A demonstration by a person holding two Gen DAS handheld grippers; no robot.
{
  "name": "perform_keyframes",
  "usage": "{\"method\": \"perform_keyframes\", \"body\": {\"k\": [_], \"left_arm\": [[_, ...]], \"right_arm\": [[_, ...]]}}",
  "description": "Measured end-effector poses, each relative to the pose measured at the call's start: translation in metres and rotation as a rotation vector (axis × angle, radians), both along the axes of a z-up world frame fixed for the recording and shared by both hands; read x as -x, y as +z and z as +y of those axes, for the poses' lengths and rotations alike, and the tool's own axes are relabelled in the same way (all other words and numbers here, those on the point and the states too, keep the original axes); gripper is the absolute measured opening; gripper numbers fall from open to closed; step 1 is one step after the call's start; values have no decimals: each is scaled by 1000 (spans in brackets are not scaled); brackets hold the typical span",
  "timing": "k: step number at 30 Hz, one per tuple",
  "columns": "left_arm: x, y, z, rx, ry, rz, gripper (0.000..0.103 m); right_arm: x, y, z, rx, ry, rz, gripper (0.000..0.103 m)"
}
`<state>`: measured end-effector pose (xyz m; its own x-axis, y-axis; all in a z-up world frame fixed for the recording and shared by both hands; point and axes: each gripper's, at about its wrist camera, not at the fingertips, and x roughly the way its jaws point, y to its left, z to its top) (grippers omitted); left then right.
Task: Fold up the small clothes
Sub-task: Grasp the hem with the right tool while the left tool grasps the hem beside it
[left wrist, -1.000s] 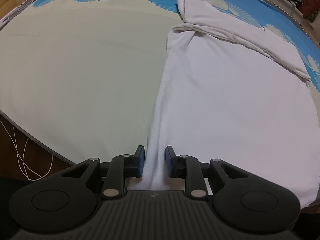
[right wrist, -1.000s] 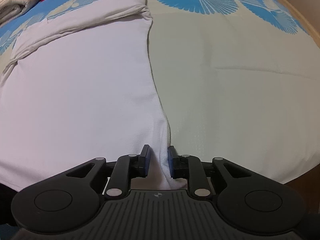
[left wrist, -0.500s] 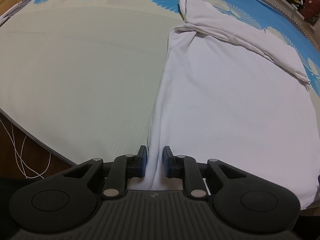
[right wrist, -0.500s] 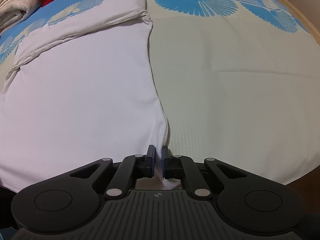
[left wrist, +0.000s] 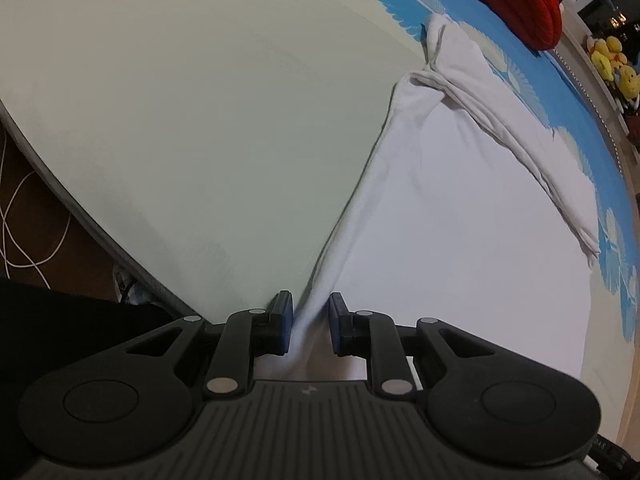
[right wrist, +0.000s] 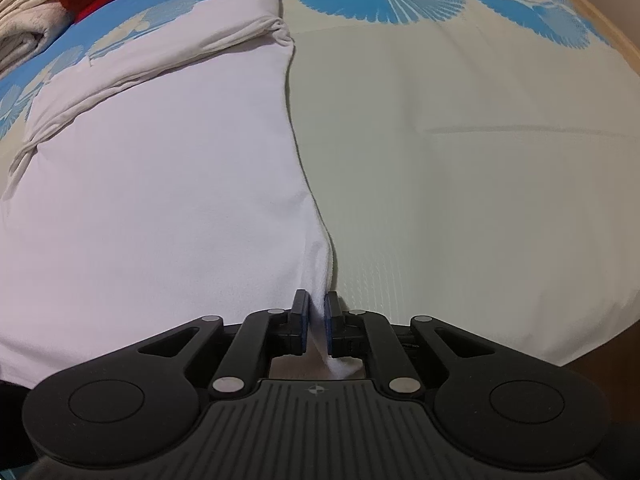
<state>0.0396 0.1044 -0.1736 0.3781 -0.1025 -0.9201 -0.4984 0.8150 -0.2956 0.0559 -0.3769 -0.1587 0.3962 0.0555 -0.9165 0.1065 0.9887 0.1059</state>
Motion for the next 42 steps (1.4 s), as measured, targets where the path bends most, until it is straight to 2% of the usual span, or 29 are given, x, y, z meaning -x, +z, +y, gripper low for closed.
{"method": "perform_keyframes", "body": {"k": [7, 9, 10, 11, 15, 18, 24, 31, 33, 37, 42], "left_arm": [[7, 0, -11, -48, -64, 26, 21], [7, 1, -16, -82, -91, 29, 17], [7, 2, -19, -108, -112, 29, 11], [8, 3, -22, -130, -131, 24, 7], [10, 17, -28, -193, -154, -39, 6], [10, 22, -26, -186, -139, -61, 6], [7, 7, -23, -105, -115, 20, 11], [10, 2, -26, -141, -145, 41, 11], [11, 3, -28, -157, -154, 38, 8], [11, 11, -38, -219, -193, 14, 6], [13, 37, -55, -299, -256, -70, 5]], "right_arm": [[0, 0, -2, -9, -6, 6, 11], [0, 0, -2, -4, 3, 8, 11], [0, -1, -1, 1, 10, 10, 11], [0, -1, -1, 5, 17, 12, 11], [0, 4, 1, 10, 19, -4, 5], [4, 11, -3, -9, 2, -26, 5], [4, 0, -4, 13, -1, 35, 7], [4, -1, 1, 36, 21, 29, 7], [5, -1, 1, 36, 22, 27, 6], [11, 6, 0, 26, -1, -2, 5], [18, 32, -9, -20, -54, -120, 4]]}}
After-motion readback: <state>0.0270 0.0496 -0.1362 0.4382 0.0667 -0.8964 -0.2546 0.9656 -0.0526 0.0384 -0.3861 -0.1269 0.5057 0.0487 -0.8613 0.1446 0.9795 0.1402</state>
